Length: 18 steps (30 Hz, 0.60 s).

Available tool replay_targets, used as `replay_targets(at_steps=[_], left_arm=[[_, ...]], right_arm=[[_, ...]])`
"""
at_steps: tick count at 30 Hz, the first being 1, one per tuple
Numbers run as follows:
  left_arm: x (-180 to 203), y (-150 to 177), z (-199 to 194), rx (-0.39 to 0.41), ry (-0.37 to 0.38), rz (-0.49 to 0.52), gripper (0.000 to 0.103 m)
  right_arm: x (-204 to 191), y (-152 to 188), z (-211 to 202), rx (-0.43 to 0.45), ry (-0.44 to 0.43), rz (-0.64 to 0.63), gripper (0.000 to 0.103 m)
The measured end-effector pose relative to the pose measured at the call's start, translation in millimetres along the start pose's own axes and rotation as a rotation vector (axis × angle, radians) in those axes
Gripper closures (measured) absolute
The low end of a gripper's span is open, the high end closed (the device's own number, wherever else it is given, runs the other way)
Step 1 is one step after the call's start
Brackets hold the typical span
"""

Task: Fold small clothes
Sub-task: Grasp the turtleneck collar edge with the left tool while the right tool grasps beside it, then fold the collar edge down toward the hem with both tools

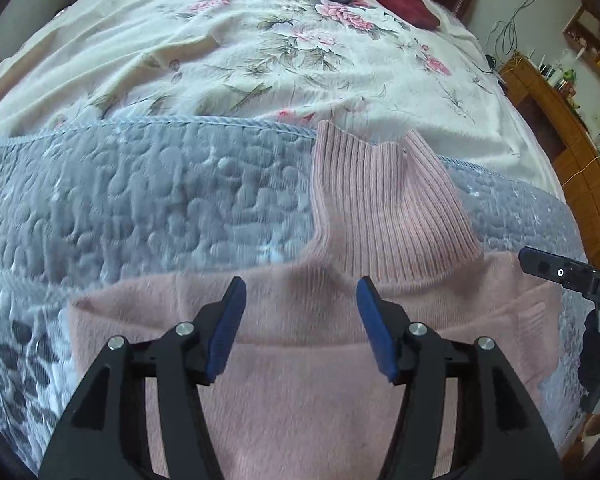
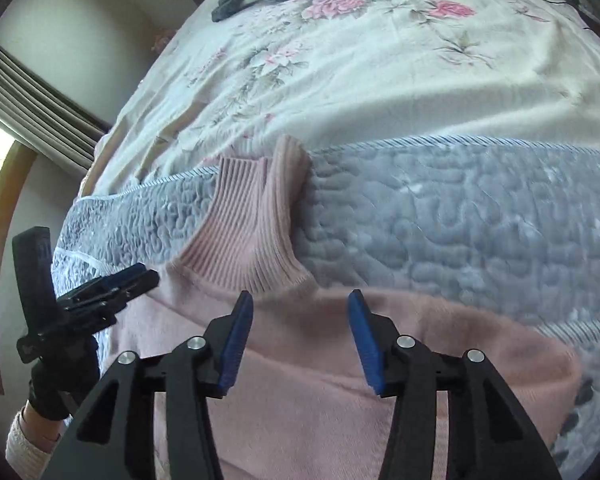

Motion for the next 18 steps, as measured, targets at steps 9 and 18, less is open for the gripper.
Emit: replay_targets(at_steps=[9,18], left_arm=[[-5.3,-41.9,70.6,-0.058,0.002,-0.042,0.051],[11.1,-47.3,38.5,0.069,0.109,0.005,0.096]], right_arm=[[-19.1,-47.9,76.4,-0.035,-0.005,0.061,0.049],[-41.6,-30.1,40.0,0.034,-0.126,-0.073,0.091]])
Point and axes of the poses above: each gripper's, at about its wrist camera, not at the fingertips, and z roughly the way its jaws point, x to its right, y to its underside, the point moved 7 cm from there along z, roughly the way its jaws point, and after that the axes turned 15 degrees about z, right-handed, at the moved point
